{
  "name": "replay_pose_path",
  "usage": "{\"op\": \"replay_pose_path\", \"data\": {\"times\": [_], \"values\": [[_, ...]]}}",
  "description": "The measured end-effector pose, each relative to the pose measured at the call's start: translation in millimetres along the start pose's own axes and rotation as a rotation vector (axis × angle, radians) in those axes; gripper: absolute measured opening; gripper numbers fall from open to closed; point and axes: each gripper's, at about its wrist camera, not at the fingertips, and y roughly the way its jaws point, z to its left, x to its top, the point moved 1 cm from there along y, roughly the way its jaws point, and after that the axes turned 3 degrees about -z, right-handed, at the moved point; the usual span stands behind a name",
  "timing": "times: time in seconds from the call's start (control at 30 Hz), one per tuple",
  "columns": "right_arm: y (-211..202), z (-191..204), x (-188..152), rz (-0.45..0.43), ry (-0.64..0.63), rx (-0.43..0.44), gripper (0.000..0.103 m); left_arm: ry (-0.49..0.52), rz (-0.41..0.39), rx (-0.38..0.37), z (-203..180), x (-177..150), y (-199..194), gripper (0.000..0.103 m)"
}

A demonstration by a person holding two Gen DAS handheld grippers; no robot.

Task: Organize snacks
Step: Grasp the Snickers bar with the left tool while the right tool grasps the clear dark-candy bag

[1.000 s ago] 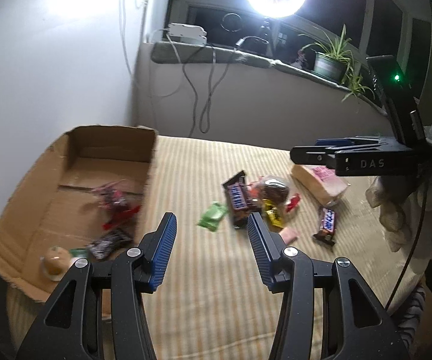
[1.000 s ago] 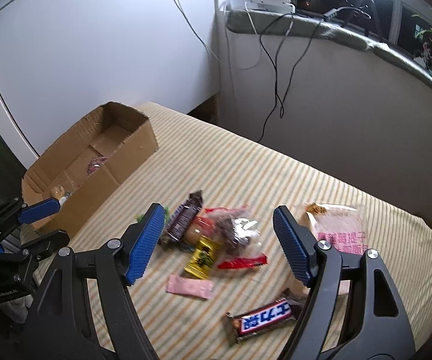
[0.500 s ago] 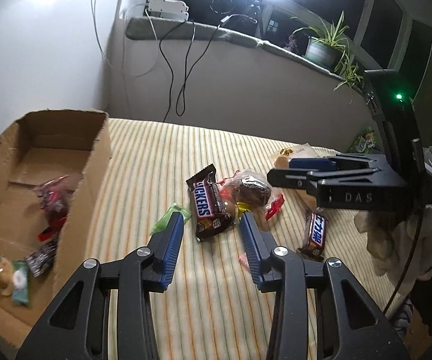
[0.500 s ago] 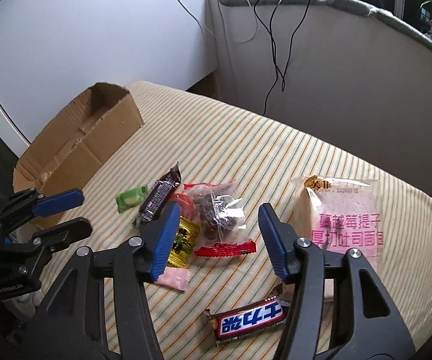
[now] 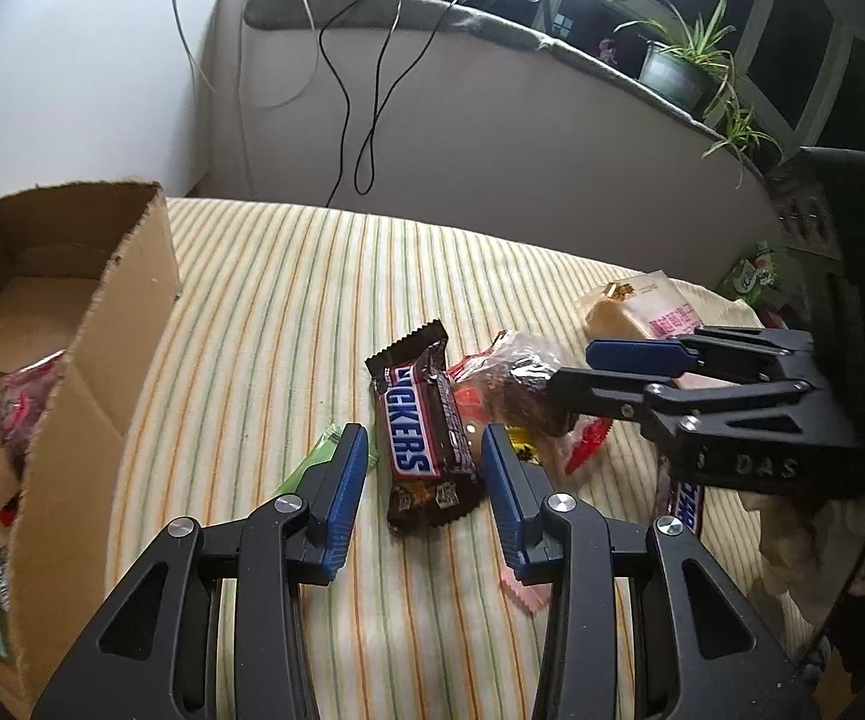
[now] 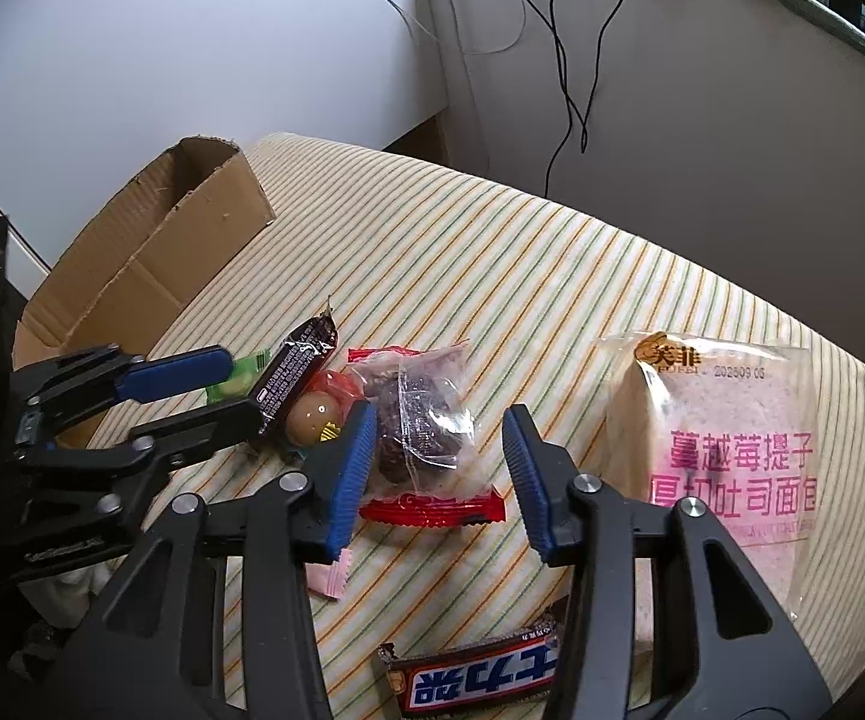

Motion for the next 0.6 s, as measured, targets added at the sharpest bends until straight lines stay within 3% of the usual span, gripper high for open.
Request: {"op": "replay_pose_path", "data": {"times": [0.33,0.4,0.6], "values": [[12,6,-4,0.028,-0.007,0.018,0.046,-0.022,0.025,0.008,2,1,11,0.037],[15,7,-7,0.033,-0.005,0.012,0.046,-0.018,0.021,0.012,0,1,12,0.028],[13,10,-10,0.026,-0.005,-0.013,0.042,-0.010,0.010,0.023,0,1,11,0.027]]}}
